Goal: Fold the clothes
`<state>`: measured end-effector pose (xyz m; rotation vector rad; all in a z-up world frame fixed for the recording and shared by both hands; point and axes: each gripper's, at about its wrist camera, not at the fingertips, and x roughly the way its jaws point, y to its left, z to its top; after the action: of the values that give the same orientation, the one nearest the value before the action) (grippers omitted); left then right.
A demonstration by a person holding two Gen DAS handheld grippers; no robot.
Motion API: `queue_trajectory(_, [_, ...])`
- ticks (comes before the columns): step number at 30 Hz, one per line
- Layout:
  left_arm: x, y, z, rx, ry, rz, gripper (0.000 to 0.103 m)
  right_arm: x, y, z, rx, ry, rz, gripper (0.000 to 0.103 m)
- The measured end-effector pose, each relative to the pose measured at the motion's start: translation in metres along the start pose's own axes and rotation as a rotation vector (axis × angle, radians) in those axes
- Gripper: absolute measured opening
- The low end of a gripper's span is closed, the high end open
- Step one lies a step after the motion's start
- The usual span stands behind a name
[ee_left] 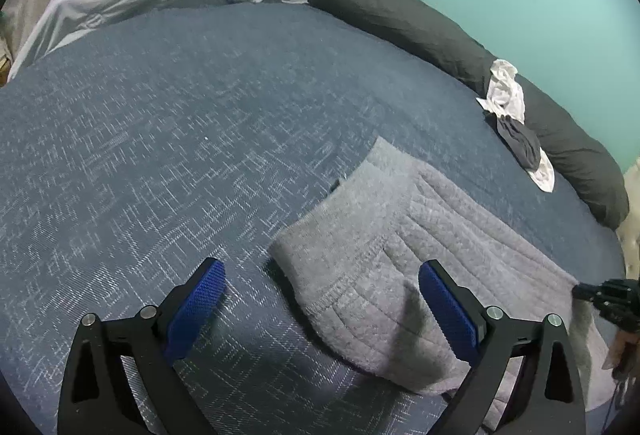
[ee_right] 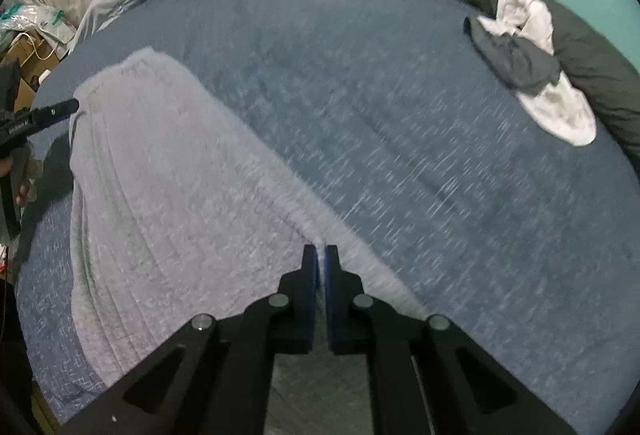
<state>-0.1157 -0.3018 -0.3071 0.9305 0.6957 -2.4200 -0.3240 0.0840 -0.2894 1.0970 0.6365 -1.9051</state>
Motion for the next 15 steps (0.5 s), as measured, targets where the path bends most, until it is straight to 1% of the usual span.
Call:
queue_trajectory(2, [-0.003,0.000,0.001,0.002,-0.011,0.005,0.103,-0.006,-0.004,0.006,-0.004,-0.013,-0.023,0.003])
queue_trajectory(5, [-0.006,-0.002,0.000,0.013,-0.023,0.013,0.103,-0.002,-0.006,0.018,-0.009,-0.008,-0.051,0.003])
queue_trajectory(9, [-0.008,-0.004,0.001,0.025,-0.033,0.024,0.103,0.025,-0.009,0.022,0.004,0.042,-0.043,0.003])
queue_trajectory(13, [-0.004,-0.005,0.002,0.028,-0.023,0.024,0.103,0.052,-0.013,0.025,0.016,0.092,-0.035,0.003])
queue_trajectory(15, [-0.003,-0.004,0.002,0.025,-0.021,0.019,0.103,0.053,-0.015,0.022,0.043,0.086,-0.024,0.003])
